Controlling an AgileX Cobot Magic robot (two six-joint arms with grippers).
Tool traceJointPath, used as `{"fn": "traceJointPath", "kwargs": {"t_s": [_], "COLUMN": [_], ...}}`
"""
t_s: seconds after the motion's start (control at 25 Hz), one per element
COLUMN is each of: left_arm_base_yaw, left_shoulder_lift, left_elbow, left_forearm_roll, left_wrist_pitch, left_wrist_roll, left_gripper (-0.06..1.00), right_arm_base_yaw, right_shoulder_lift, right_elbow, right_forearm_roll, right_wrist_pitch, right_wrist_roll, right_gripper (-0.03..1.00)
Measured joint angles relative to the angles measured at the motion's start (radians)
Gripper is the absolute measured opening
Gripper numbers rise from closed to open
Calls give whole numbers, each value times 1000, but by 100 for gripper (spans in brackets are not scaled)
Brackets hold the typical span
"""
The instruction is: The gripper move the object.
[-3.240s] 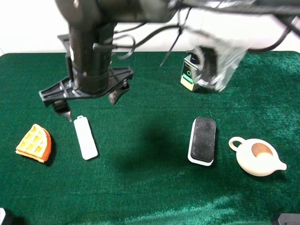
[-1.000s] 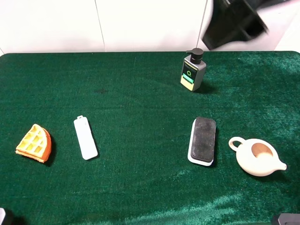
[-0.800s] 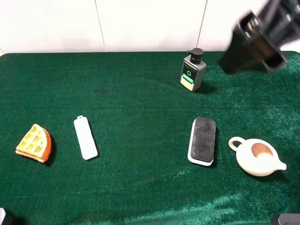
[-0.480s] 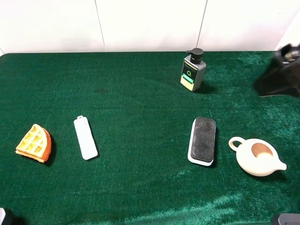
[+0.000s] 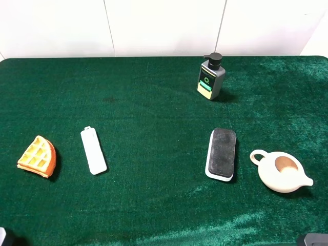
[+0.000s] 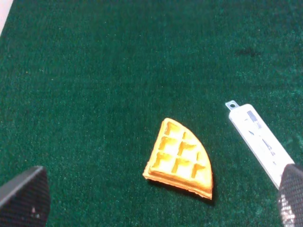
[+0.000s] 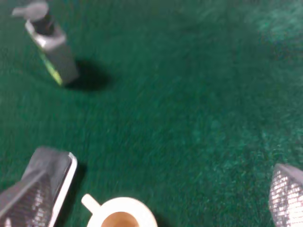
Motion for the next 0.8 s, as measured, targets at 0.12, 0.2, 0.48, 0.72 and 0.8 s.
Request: {"fn": "traceJointPath", "kwargs": {"t_s": [0.12, 0.2, 0.48, 0.72, 0.8], "left_arm_base_yaw": [0, 0, 0, 0, 0], "left_shoulder_lift": [0, 0, 0, 0, 0], "left_elbow": [0, 0, 0, 0, 0], "left_forearm_roll": [0, 0, 0, 1, 0], "left_wrist_pitch": [0, 0, 0, 0, 0], "left_wrist_roll": [0, 0, 0, 0, 0], "left_gripper": [98, 98, 98, 98, 98], "right_arm_base_yaw": [-62, -94, -154, -163, -163], "right_shoulder_lift": [-146, -234, -425, -431, -431], "right_elbow": [74, 120, 215, 215, 215], "right_forearm_roll": [23, 35, 65, 73, 75], "right_wrist_pitch": [-8, -8, 6, 5, 5], "right_wrist_roll": [0, 0, 0, -3, -3], "right_gripper": [70, 70, 70, 70, 70]}}
